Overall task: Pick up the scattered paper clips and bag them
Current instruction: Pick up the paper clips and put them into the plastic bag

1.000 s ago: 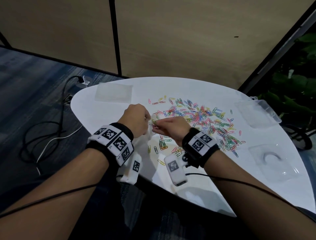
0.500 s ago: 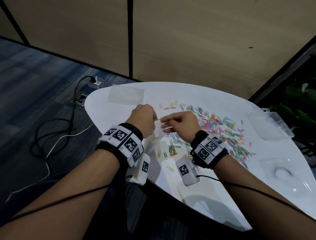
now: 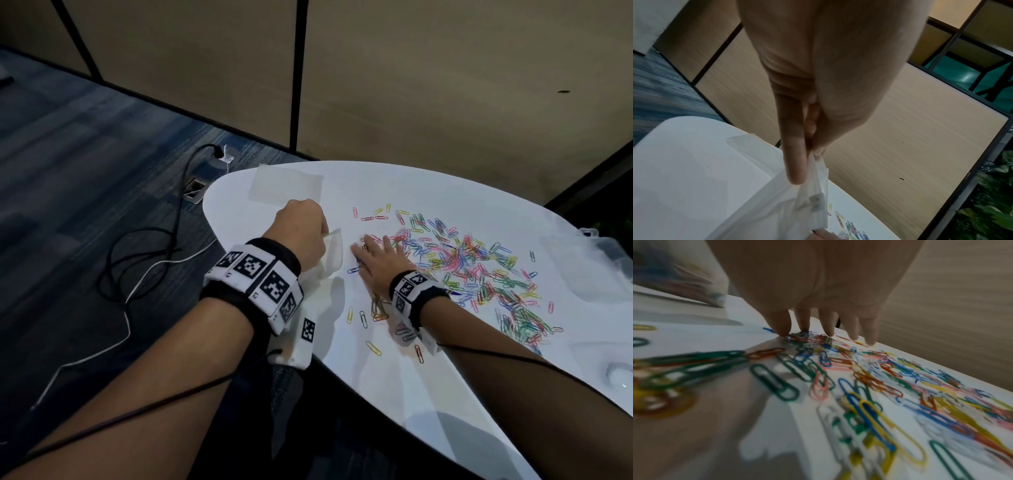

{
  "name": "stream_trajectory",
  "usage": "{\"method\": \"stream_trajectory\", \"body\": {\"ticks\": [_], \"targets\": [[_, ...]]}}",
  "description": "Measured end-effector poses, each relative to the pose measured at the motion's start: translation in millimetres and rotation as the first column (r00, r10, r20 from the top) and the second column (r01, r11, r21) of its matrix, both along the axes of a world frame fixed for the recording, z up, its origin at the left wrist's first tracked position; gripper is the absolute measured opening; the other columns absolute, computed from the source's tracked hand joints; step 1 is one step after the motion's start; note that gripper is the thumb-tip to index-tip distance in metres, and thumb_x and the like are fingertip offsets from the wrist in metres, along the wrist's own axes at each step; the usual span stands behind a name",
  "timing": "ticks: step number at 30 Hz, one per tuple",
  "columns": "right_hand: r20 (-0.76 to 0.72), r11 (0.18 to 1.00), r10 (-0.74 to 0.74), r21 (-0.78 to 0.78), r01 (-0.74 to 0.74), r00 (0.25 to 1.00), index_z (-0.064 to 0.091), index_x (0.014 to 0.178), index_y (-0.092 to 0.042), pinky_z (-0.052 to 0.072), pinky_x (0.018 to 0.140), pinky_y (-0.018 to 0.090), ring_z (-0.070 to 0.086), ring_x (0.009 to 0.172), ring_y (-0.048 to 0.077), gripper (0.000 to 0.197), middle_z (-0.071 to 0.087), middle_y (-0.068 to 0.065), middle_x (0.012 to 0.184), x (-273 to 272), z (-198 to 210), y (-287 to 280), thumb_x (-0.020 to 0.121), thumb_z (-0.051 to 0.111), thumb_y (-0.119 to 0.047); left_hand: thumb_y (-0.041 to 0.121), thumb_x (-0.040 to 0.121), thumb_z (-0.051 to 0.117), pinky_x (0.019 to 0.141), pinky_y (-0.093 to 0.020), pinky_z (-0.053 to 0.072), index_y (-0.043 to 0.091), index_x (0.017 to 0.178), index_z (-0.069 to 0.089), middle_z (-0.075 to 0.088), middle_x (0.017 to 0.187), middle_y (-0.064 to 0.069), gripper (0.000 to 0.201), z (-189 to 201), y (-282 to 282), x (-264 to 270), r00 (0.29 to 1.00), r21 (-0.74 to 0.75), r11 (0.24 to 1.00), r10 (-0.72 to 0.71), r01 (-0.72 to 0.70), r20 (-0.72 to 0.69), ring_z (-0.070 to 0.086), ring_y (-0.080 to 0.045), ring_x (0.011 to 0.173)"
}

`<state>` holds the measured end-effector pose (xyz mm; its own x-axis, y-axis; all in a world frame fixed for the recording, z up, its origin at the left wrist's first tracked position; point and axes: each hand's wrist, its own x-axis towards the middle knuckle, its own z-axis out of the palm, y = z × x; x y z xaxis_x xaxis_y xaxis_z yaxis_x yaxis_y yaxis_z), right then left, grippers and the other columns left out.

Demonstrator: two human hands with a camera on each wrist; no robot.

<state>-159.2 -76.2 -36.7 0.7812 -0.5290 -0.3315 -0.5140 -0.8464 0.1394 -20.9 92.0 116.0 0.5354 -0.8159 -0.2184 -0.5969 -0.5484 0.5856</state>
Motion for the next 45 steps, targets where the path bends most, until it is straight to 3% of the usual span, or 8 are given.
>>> {"method": "stream_trajectory", "body": {"ticks": [3, 10, 14, 17, 24, 33, 39, 45], "targets": [[0.100, 0.995, 0.012, 0.093, -0.021, 0.995, 0.043, 0.134, -0.017, 0.050, 0.091, 0.047, 0.048, 0.119, 0.040, 0.041, 0.044, 0.012, 0.135, 7, 2, -12, 0.094, 0.050, -0.017, -0.001, 0.091, 0.054, 0.087, -0.039, 0.059, 0.008, 0.107, 0.073, 0.071, 0.104, -0.016, 0.027, 0, -2, -2, 1.000, 0.020, 0.999, -0.028, 0.028, 0.006, 0.072, -0.031, 0.091], [0.249, 0.947, -0.300, 0.192, 0.256, 0.921, 0.076, 0.098, -0.013, 0.055, 0.082, 0.029, 0.068, 0.092, 0.024, 0.018, 0.073, 0.008, 0.098, -5, 26, -19, 0.088, 0.062, -0.008, -0.003, 0.088, 0.059, 0.085, -0.038, 0.060, 0.010, 0.108, 0.073, 0.068, 0.108, -0.016, 0.028, 1, -5, -8, 0.999, 0.046, 0.998, -0.053, 0.053, 0.010, 0.071, -0.032, 0.090], [0.287, 0.588, -0.779, 0.645, 0.488, 0.558, 0.077, 0.088, -0.013, 0.056, 0.069, 0.022, 0.069, 0.073, 0.015, 0.009, 0.074, 0.003, 0.088, -38, 54, -29, 0.080, 0.077, -0.011, -0.004, 0.089, 0.057, 0.084, -0.037, 0.060, 0.008, 0.110, 0.073, 0.070, 0.109, -0.015, 0.029, 3, -9, -14, 0.997, 0.038, 0.996, -0.080, 0.080, 0.001, 0.072, -0.031, 0.089], [0.112, 0.147, -0.974, 0.974, 0.173, 0.197, 0.073, 0.088, 0.000, 0.061, 0.068, 0.025, 0.073, 0.070, 0.020, 0.012, 0.072, 0.023, 0.100, -55, 89, -15, 0.078, 0.074, 0.006, -0.003, 0.090, 0.056, 0.083, -0.038, 0.061, 0.006, 0.110, 0.074, 0.071, 0.107, -0.015, 0.028, 3, -11, -20, 0.995, 0.036, 0.994, -0.103, 0.102, 0.008, 0.072, -0.031, 0.088], [-0.103, -0.149, -0.965, 0.972, -0.182, 0.242, 0.062, 0.112, 0.011, 0.059, 0.071, 0.021, 0.073, 0.084, 0.023, 0.029, 0.072, 0.019, 0.097, -55, 122, 47, 0.084, 0.065, 0.009, -0.001, 0.090, 0.054, 0.084, -0.040, 0.060, 0.007, 0.105, 0.075, 0.071, 0.103, -0.016, 0.028, 0, -15, -39, 0.994, 0.014, 0.994, -0.110, 0.110, -0.002, 0.072, -0.033, 0.086], [0.222, 0.287, -0.884, 0.953, 0.103, 0.412, 0.079, 0.070, -0.018, 0.056, 0.091, 0.047, 0.071, 0.090, 0.036, 0.015, 0.075, 0.020, 0.089, -15, 111, 73, 0.066, 0.074, -0.005, 0.002, 0.087, 0.058, 0.083, -0.039, 0.060, 0.011, 0.100, 0.078, 0.072, 0.093, -0.015, 0.026, 0, -16, -46, 0.993, -0.010, 0.993, -0.119, 0.119, -0.024, 0.071, -0.032, 0.087], [0.436, 0.739, -0.578, 0.638, 0.216, 0.690, 0.065, 0.054, -0.018, 0.046, 0.053, 0.026, 0.051, 0.051, 0.013, 0.028, 0.061, 0.002, 0.053, -1, 119, 61, 0.081, 0.060, -0.013, -0.001, 0.088, 0.053, 0.079, -0.040, 0.061, 0.009, 0.085, 0.078, 0.071, 0.083, -0.013, 0.027, 0, -15, -38, 0.995, -0.050, 0.994, -0.100, 0.099, -0.017, 0.071, -0.031, 0.078], [0.410, 0.571, -0.654, 0.819, 0.060, 0.636, 0.075, 0.095, -0.002, 0.061, 0.077, 0.035, 0.075, 0.080, 0.024, 0.020, 0.075, 0.015, 0.095, 1, 129, 51, 0.085, 0.059, 0.007, 0.005, 0.090, 0.055, 0.086, -0.039, 0.059, 0.012, 0.098, 0.077, 0.072, 0.092, -0.015, 0.025, -1, -12, -27, 0.999, -0.098, 0.994, -0.040, 0.040, -0.004, 0.072, -0.032, 0.085]]}}
